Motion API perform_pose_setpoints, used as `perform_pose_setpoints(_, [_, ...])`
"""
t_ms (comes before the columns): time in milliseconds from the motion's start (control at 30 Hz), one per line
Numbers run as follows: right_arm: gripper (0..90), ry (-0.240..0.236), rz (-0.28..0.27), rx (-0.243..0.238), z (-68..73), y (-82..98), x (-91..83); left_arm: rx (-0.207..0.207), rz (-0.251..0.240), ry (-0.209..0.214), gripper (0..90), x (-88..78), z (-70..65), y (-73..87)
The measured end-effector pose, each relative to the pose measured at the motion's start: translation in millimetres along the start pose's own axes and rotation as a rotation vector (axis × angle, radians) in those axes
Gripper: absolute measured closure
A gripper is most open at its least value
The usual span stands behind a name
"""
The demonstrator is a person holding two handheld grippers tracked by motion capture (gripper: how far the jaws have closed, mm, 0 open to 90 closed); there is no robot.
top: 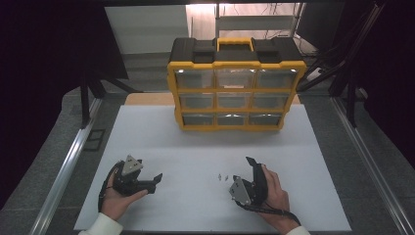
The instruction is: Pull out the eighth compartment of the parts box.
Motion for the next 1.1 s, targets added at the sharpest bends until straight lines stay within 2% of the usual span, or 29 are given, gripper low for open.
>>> perform_pose_setpoints(400, [17.6,0.025,-0.005,-0.052,3.6,-2.9,2.1,0.001,0.002,-0.002,11.3,0.0,-0.4,0.4])
perform_pose_setpoints(500, [17.8,0.027,-0.003,-0.085,3.6,-3.5,2.7,0.002,0.003,-0.003,11.3,0.0,-0.4,0.5])
perform_pose_setpoints(1100, [17.9,0.063,-0.017,-0.155,8.2,-8.8,6.5,0.002,0.004,-0.004,11.3,-0.2,-0.3,1.0])
Point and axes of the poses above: each handheld gripper's, and its own axes: x roughly forward along the jaws, y roughly out of its underside, z roughly to its left, the point moved 6 cm from there along x, roughly forward along the jaws, and after that the axes turned 1 degree about x, right-handed, at the moved point
